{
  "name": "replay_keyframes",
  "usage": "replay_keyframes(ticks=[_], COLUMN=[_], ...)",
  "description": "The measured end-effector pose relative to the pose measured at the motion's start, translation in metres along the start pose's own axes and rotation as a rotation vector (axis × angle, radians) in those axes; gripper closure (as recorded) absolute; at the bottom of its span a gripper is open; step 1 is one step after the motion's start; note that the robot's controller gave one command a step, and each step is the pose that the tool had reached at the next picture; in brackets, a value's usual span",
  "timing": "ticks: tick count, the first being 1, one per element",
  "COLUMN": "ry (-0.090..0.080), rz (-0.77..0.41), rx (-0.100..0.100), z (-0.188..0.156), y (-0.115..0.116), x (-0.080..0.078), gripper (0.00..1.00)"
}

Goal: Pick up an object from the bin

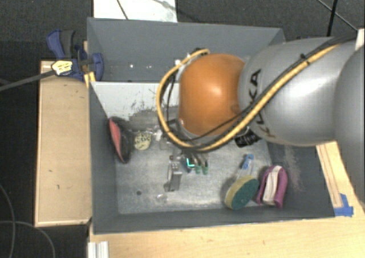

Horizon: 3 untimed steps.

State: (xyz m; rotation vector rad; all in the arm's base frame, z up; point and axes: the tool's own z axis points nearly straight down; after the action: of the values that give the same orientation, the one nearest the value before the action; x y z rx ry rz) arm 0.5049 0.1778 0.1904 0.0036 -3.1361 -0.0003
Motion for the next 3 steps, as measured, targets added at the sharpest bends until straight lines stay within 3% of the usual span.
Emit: replay_keyframes(ticks=[1, 2, 3], ry=[-0.001, -0.016, -0.003], rz=[-0.343, -0.429, -0.514], rx=[0.002, 0.006, 0.004], z=[0.123, 0.045, 0.122], y=[0.017, -0.06, -0.109], x=[-0.026, -0.063, -0.076], gripper=[0.0, 0.0, 0.0])
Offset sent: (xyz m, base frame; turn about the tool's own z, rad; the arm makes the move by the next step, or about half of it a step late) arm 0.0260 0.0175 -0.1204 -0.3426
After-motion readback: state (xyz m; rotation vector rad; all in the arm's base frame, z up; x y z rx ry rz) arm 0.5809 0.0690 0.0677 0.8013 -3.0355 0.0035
